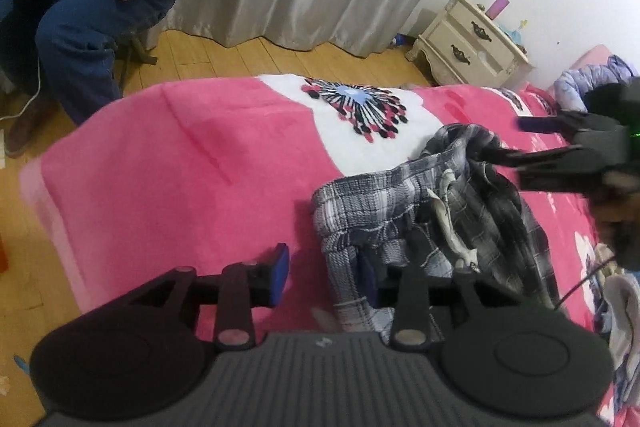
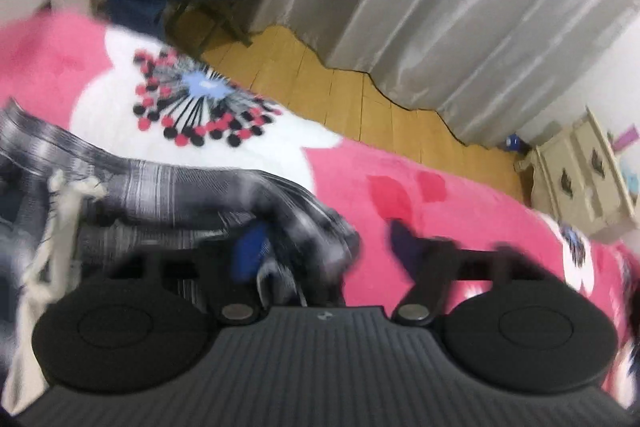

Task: Fold clothes
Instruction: 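Lay the plaid pants flat on the bedspread and open both grippers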

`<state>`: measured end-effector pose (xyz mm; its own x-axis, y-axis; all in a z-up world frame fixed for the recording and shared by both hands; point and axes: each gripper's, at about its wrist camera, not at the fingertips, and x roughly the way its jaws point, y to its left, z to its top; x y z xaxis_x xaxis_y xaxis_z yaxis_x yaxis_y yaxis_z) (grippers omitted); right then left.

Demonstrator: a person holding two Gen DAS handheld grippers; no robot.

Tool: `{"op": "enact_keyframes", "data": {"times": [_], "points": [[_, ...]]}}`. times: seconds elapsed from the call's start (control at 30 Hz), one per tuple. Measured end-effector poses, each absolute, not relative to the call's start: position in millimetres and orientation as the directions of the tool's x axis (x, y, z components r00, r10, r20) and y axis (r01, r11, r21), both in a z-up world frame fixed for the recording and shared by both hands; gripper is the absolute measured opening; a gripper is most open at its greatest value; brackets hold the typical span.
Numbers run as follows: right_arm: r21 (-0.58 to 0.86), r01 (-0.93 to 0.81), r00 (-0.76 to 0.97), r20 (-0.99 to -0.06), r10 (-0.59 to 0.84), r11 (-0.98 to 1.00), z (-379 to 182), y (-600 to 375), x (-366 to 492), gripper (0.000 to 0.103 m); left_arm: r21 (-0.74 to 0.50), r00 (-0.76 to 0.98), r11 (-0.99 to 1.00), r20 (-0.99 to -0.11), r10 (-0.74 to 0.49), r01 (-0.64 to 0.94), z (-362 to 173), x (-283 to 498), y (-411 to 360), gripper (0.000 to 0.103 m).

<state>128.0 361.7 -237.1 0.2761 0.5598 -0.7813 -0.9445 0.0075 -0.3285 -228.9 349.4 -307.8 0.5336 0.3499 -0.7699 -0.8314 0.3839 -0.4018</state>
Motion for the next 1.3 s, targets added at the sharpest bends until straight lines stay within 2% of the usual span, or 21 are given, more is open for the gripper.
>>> {"op": "enact_keyframes", "data": {"times": [0.03,0.23,0.33,0.37,0.47,0.57,0.67,0.77,0.87,0.9,0.93,0.97,1.17,1.3], "points": [[-0.305,-0.952,0.265,-0.783,0.563,0.024,-226,354,133,0.080,-0.397,0.529,0.383,-0.773,0.350,-0.834,-306,-232,349,0.042],[0.077,-0.947,0.146,-0.760,0.633,0.311,-169,263,174,0.085,-0.376,0.486,0.341,-0.804,0.344,-0.862,-299,-238,339,0.042],[0.173,-0.880,0.156,-0.774,0.613,0.442,-171,203,174,0.083,-0.387,0.475,0.300,-0.819,0.323,-0.872,-295,-242,329,0.042],[0.182,-0.858,0.162,-0.791,0.590,0.480,-177,184,170,0.078,-0.394,0.476,0.291,-0.822,0.313,-0.872,-294,-243,325,0.041],[0.187,-0.799,0.162,-0.848,0.505,0.571,-197,127,156,0.061,-0.402,0.476,0.284,-0.836,0.275,-0.870,-295,-244,310,0.041],[0.120,-0.801,0.158,-0.902,0.401,0.586,-216,88,132,0.051,-0.419,0.485,0.284,-0.845,0.226,-0.862,-298,-240,293,0.041],[-0.002,-0.804,0.227,-0.926,0.303,0.595,-229,57,116,0.050,-0.431,0.488,0.286,-0.856,0.172,-0.856,-307,-230,281,0.041],[-0.066,-0.764,0.294,-0.921,0.255,0.642,-243,30,120,0.051,-0.421,0.474,0.283,-0.866,0.157,-0.862,-317,-221,274,0.041],[0.021,-0.760,0.198,-0.945,0.262,0.650,-267,14,132,0.049,-0.392,0.451,0.286,-0.875,0.178,-0.874,-321,-214,270,0.040],[0.025,-0.768,0.185,-0.948,0.258,0.639,-271,13,132,0.043,-0.381,0.442,0.290,-0.877,0.186,-0.878,-322,-212,269,0.040],[0.029,-0.777,0.171,-0.952,0.254,0.629,-274,12,132,0.014,-0.369,0.433,0.296,-0.881,0.192,-0.881,-322,-210,268,0.039],[0.032,-0.784,0.159,-0.955,0.251,0.619,-277,11,132,0.002,-0.354,0.422,0.304,-0.885,0.199,-0.885,-321,-208,268,0.038],[0.025,-0.697,0.328,-0.877,0.350,0.717,-218,-13,148,0.001,-0.283,0.370,0.339,-0.902,0.224,-0.897,-317,-204,268,0.026],[-0.002,-0.657,0.384,-0.861,0.333,0.754,-228,-19,181,0.001,-0.262,0.355,0.345,-0.903,0.241,-0.901,-317,-205,268,0.023]]}}
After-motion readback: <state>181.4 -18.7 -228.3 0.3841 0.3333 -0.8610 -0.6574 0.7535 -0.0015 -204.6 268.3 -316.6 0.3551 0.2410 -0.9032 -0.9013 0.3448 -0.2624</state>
